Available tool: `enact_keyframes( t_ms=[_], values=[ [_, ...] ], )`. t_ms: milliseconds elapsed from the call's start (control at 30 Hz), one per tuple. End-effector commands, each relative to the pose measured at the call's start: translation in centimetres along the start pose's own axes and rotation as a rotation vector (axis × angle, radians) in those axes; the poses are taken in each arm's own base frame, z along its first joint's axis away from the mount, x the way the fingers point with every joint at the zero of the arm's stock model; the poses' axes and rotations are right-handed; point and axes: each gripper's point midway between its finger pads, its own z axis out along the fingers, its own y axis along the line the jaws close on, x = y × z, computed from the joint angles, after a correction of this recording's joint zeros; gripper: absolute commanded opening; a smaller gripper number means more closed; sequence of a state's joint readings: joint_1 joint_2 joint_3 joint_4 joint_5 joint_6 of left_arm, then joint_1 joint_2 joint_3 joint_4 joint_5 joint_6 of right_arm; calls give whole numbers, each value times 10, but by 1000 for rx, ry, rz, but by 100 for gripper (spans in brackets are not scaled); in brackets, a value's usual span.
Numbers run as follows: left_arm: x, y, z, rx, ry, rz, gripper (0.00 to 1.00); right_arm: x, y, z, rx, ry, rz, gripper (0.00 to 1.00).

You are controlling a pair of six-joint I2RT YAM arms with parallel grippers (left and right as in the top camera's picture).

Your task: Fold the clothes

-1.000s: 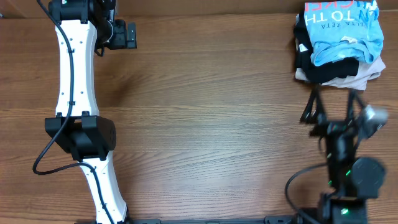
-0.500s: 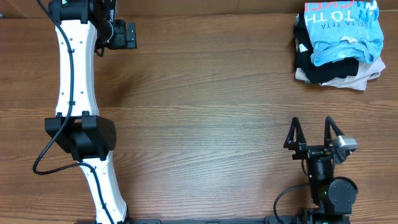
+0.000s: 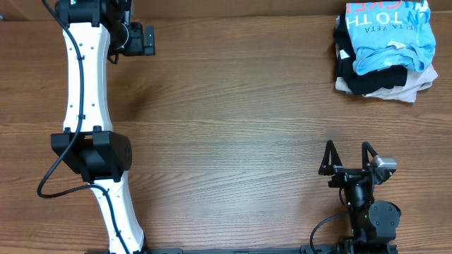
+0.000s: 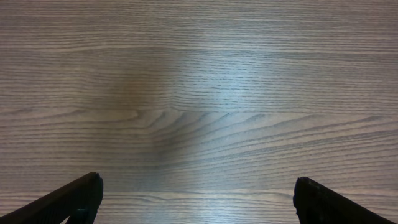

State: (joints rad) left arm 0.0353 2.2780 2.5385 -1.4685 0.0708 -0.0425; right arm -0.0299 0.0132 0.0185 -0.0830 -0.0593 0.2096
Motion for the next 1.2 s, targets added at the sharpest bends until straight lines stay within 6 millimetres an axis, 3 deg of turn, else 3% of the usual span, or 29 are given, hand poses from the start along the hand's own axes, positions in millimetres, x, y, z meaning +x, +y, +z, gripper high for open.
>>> enact_keyframes(
  t_ms=[0, 900, 1033, 1167],
  values=[
    [-5, 0, -9, 7, -28, 12, 100, 2, -1, 0, 5, -3, 7, 100],
    [-5, -1, -9, 5, -29, 13, 100, 2, -1, 0, 5, -3, 7, 100],
    [-6, -11, -24, 13, -59, 33, 100, 2, -1, 0, 5, -3, 7, 100],
    [1, -27, -52, 26, -97, 62, 100, 2, -1, 0, 5, -3, 7, 100]
  ],
)
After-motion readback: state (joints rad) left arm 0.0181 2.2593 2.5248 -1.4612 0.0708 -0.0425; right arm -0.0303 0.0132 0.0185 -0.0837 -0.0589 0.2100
